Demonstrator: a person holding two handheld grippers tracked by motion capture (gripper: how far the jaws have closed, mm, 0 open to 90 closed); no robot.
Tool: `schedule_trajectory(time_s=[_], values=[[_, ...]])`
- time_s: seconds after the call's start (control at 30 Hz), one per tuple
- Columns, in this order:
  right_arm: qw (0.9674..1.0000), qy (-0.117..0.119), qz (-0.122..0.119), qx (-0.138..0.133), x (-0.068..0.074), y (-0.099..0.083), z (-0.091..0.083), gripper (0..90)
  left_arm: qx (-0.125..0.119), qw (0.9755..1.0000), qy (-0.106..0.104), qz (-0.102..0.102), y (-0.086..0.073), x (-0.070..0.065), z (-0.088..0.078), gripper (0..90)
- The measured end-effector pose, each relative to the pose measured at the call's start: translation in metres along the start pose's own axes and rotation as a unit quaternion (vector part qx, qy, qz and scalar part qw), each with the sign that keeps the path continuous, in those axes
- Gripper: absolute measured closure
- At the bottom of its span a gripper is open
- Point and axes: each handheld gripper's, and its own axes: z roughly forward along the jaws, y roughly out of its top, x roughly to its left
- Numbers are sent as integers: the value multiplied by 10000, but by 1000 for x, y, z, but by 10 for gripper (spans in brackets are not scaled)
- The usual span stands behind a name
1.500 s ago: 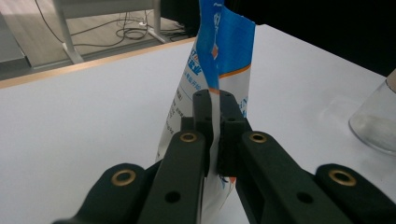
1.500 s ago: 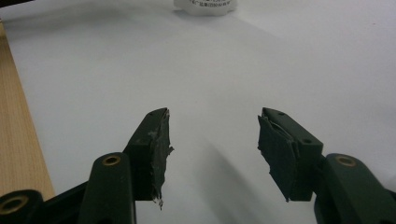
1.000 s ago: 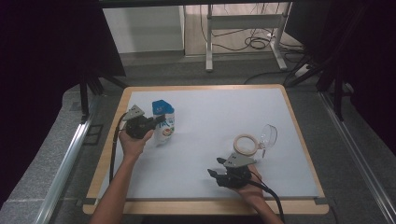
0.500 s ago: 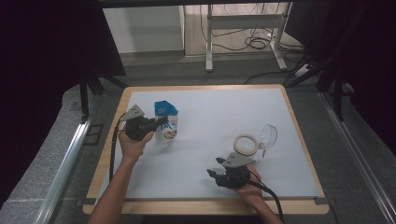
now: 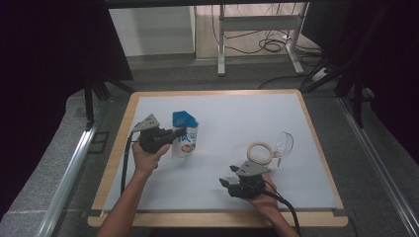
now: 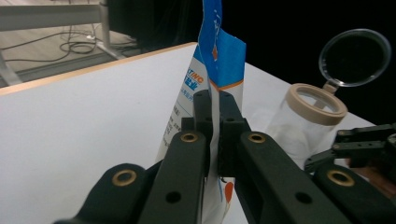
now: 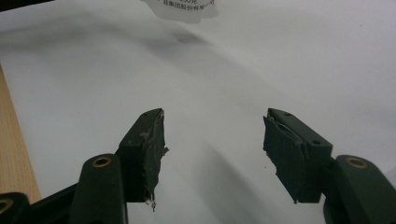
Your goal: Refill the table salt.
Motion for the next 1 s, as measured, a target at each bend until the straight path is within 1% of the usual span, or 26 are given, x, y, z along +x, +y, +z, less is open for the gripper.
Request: schedule_trajectory(time_s=[0.1, 0.2, 0.3, 0.47, 0.6, 0.73, 0.97, 1.0], values=[[10000, -9, 5, -14, 0, 0, 0, 386, 22, 9999, -110, -18, 0, -4, 3, 900], [10000, -24, 8, -28, 0, 0, 0, 385, 42, 9999, -146, 14, 1, -9, 6, 900], [10000, -39, 19, -27, -1, 0, -1, 383, 34, 9998, -188, -15, 2, -12, 9, 900], [10000, -52, 53, -50, -1, 0, 0, 381, 55, 9997, -230, 33, 3, -18, 13, 900], [9999, -84, 57, -47, -2, 1, 0, 379, 76, 9995, -291, 49, 5, -23, 16, 900], [9999, -85, 66, -50, -1, 1, 1, 379, 127, 9992, -362, 109, 6, -29, 20, 900], [9999, -139, 60, -38, -1, 3, 1, 376, 176, 9988, -441, 138, 9, -38, 27, 900], [9999, -143, 69, -34, -1, 3, 2, 374, 173, 9987, -466, 118, 9, -40, 28, 900]])
